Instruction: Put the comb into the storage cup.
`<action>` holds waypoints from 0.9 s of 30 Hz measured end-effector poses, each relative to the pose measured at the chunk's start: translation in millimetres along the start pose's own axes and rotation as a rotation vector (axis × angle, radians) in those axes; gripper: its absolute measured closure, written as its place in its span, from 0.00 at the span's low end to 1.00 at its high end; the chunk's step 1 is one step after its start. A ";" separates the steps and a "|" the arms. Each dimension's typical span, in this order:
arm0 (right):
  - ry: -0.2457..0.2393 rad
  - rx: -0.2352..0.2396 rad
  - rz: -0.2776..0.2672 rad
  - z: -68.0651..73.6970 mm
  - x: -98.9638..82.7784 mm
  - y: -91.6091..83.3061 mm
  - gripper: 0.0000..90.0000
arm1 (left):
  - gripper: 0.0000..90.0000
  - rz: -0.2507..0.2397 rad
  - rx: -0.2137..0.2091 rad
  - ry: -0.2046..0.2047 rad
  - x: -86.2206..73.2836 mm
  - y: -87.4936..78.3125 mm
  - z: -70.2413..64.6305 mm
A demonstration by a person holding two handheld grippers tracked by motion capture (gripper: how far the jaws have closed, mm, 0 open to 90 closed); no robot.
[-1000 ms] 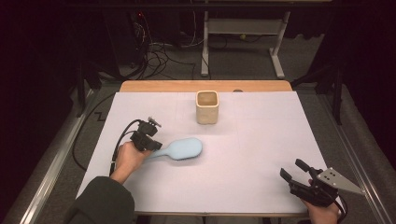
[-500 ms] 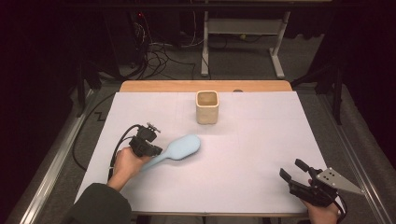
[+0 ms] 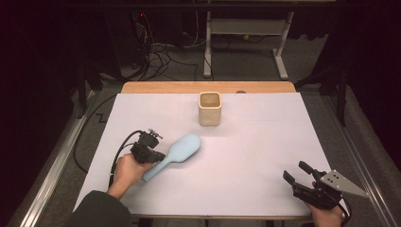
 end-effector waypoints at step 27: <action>-0.004 0.001 0.001 0.7 0.0 0.4 0.33 | 0.84 -0.049 -0.007 -0.034 -8.9 -11.3 -1.3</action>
Point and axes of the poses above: each handheld gripper's, and its own axes: y roughly forward along the jaws, x roughly out of its top, z roughly to its left, the point moved 9 cm from there along y, roughly forward along the jaws, and after that the axes turned 1 degree about x, right-handed, at the moved point
